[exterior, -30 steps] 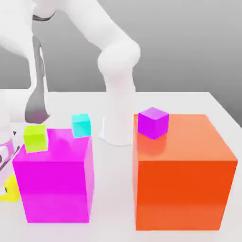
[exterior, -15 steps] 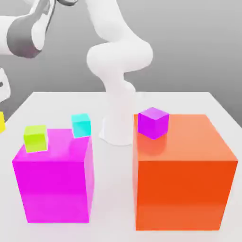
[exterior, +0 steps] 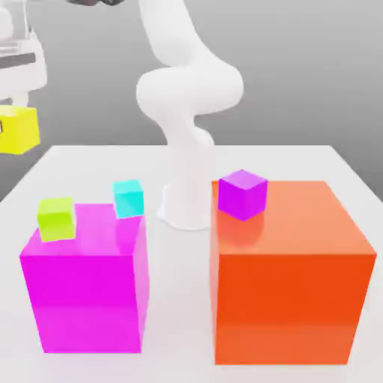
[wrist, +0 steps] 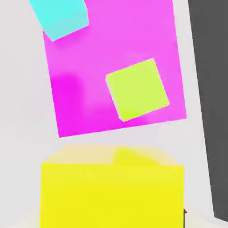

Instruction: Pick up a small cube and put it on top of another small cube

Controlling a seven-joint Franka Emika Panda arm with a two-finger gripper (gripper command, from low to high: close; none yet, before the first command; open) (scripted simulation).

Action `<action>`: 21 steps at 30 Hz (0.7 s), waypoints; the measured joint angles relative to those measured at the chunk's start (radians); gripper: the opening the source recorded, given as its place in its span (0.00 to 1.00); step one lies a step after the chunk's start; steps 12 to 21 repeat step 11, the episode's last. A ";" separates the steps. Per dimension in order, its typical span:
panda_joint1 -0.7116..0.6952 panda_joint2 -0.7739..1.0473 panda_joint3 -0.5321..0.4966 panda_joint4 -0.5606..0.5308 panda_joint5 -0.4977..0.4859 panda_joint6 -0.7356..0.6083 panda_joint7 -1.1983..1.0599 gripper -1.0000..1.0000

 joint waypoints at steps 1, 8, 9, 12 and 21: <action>0.020 0.016 -0.001 0.002 0.017 0.003 0.012 0.00; 0.107 0.119 -0.124 -0.093 0.020 0.184 0.048 1.00; 0.107 0.119 -0.124 -0.093 0.020 0.184 0.048 1.00; 0.107 0.119 -0.124 -0.093 0.020 0.184 0.048 1.00; 0.107 0.119 -0.124 -0.093 0.020 0.184 0.048 1.00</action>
